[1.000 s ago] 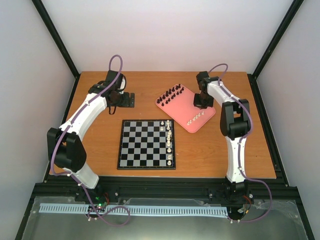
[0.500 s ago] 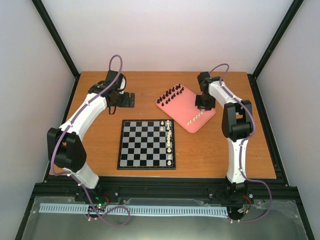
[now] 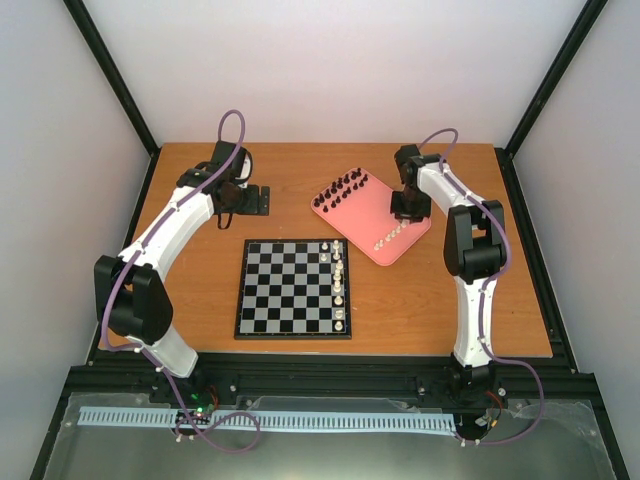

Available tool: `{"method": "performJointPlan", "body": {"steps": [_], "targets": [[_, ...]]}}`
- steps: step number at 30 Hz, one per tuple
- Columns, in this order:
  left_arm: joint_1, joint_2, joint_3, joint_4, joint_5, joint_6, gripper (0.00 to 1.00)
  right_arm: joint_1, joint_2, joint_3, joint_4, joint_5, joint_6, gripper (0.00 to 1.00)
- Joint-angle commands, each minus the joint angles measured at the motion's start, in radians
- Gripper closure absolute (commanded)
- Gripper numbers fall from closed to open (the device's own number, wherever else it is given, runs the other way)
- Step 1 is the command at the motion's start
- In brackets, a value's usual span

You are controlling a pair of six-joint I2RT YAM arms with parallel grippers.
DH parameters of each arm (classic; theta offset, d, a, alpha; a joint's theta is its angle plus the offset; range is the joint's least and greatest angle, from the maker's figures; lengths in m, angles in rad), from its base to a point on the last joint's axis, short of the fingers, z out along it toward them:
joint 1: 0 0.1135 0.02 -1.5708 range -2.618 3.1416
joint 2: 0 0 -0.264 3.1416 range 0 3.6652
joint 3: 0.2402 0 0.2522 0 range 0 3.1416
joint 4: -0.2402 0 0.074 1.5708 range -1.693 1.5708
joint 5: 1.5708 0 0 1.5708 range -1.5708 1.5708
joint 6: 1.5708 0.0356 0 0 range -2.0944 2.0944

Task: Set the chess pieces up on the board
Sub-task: Pick up the chess piece from the storage box.

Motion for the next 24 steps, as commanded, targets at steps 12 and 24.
{"method": "performJointPlan", "body": {"steps": [12, 24], "targets": [[0.000, 0.014, 0.020, 0.000, 0.002, -0.006, 0.00, -0.003, 0.045, 0.062, -0.012, 0.003, -0.002, 0.69], [-0.001, 0.005, 0.008, 0.001, -0.003, -0.007, 0.00, -0.005, 0.056, 0.045, -0.002, 0.008, 0.001, 0.70]]}}
